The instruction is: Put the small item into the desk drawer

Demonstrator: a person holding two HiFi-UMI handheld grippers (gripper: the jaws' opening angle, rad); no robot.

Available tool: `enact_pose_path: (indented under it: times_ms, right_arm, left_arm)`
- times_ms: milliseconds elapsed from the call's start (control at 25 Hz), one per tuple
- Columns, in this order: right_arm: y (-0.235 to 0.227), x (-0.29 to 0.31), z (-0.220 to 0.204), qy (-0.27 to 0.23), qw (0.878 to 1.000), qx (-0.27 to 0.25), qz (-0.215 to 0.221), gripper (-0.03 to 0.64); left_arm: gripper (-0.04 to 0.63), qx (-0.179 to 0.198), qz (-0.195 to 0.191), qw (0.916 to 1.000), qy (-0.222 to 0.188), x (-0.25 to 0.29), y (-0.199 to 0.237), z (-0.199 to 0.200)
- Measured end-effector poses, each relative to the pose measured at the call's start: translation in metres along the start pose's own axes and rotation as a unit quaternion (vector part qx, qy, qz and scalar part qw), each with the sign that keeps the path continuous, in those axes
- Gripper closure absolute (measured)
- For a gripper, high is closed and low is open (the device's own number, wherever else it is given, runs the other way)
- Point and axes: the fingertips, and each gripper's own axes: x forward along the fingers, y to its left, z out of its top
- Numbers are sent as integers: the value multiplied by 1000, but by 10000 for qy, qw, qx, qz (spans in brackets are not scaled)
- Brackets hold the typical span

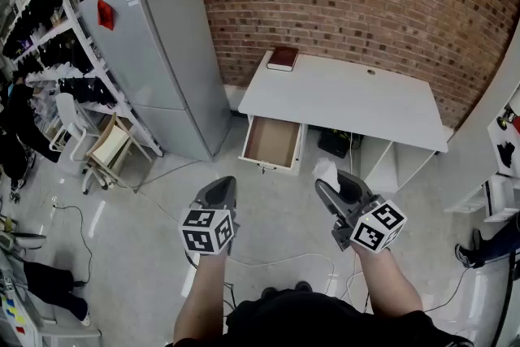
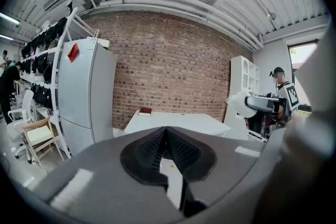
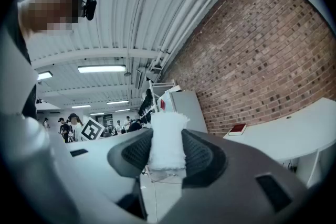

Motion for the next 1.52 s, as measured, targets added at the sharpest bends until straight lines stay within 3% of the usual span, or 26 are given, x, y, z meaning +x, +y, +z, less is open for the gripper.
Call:
enact_pose_path:
  times_ms: [280,440,760,1040,1280,1520]
  right_arm:
    - [-6,-2,11,-1,9996,-253,104,456]
    - [-1,-17,-3,171,9985,-458,230,456]
    - [-2,-64,-54,539,9984,58,152,456]
    - [-5,-89,-66,614,9976,193,243,456]
    - [-4,-90,-67,583,9973,279,354,456]
    - [-21,-77,-71,622,9973,345,188,454]
  left_arm:
    - [583,37,185,9998,4,0,-3,-2]
    - [584,58,225,9997,52,-6,-14,-7]
    - [584,-127,467,9983,312,-24,-33,-40]
    - [583,-117,521,9979,358,-33,-60,-51]
    - [583,-152,528,9979,352,-32,-61,-55]
    - [583,-239,457,9979,396,-18,-47,-65]
